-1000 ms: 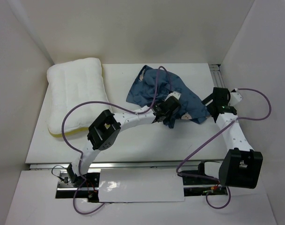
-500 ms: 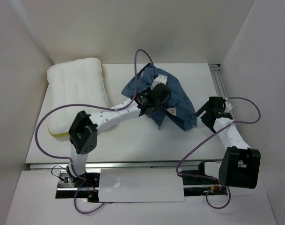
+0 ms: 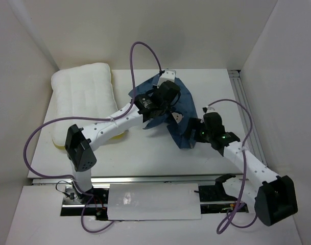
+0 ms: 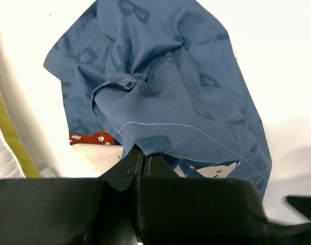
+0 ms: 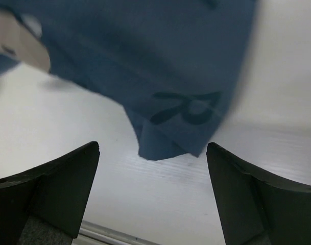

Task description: Put the pillow into the pillowcase

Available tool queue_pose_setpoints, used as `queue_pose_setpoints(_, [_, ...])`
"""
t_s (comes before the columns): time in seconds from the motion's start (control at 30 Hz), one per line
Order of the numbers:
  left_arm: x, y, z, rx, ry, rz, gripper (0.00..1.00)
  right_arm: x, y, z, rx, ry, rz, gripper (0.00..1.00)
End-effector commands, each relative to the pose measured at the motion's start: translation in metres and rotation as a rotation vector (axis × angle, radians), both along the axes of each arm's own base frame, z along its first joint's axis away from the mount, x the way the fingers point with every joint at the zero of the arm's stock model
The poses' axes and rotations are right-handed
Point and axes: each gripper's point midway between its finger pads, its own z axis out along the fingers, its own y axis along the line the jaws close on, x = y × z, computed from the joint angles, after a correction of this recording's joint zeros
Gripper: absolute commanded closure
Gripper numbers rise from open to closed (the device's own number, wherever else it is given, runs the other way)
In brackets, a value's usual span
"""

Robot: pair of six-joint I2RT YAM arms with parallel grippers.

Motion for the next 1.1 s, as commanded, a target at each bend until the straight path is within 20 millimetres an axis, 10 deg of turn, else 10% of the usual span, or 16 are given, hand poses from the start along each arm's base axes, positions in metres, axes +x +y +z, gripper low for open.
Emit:
queue_pose_setpoints(0.0, [0.008, 0.005, 0.039, -0.034, -0.084, 0.046, 1.0, -0.004, 0.036, -0.013, -0.056, -0.001, 0.107, 0.07])
queue_pose_setpoints(0.43, [-0.001, 0.041, 0.079, -0.016, -0.152, 0.101, 1.0, 0.015, 0.006, -0.047, -0.265, 0.051, -0.149, 0.11])
queue_pose_setpoints(0.63, [-0.007, 0.053, 0.092, -0.022, -0.176, 0.116, 1.0, 0.036, 0.029, -0.047, -0.166, -0.034, -0.015, 0.16])
queue_pose_setpoints(0.67, [-0.007, 0.053, 0.092, -0.022, -0.176, 0.116, 1.0, 0.043, 0.032, -0.043, -0.165, -0.057, -0.008, 0.25])
queue_pose_setpoints(0.7, [-0.005, 0.058, 0.1, -0.034, -0.193, 0.122, 1.0, 0.046, 0.034, -0.045, -0.172, -0.063, 0.013, 0.63])
queue_pose_setpoints(0.73, [-0.004, 0.058, 0.102, -0.024, -0.201, 0.115, 1.0, 0.055, 0.033, -0.04, -0.171, -0.086, -0.008, 0.81])
queue_pose_setpoints(0.8, [-0.004, 0.061, 0.114, -0.016, -0.235, 0.11, 1.0, 0.079, 0.018, -0.025, -0.202, -0.119, -0.13, 1.0])
queue_pose_setpoints(0.93, [0.022, 0.074, 0.141, -0.03, -0.276, 0.087, 1.0, 0.135, -0.034, 0.031, -0.299, -0.199, -0.37, 1.0])
queue_pose_setpoints(1.03, [0.063, 0.095, 0.166, -0.066, -0.318, 0.129, 1.0, 0.189, -0.083, 0.106, -0.304, -0.29, -0.562, 1.0])
queue_pose_setpoints(1.07, [0.07, 0.102, 0.169, -0.049, -0.315, 0.133, 1.0, 0.21, -0.103, 0.166, -0.268, -0.384, -0.628, 1.0])
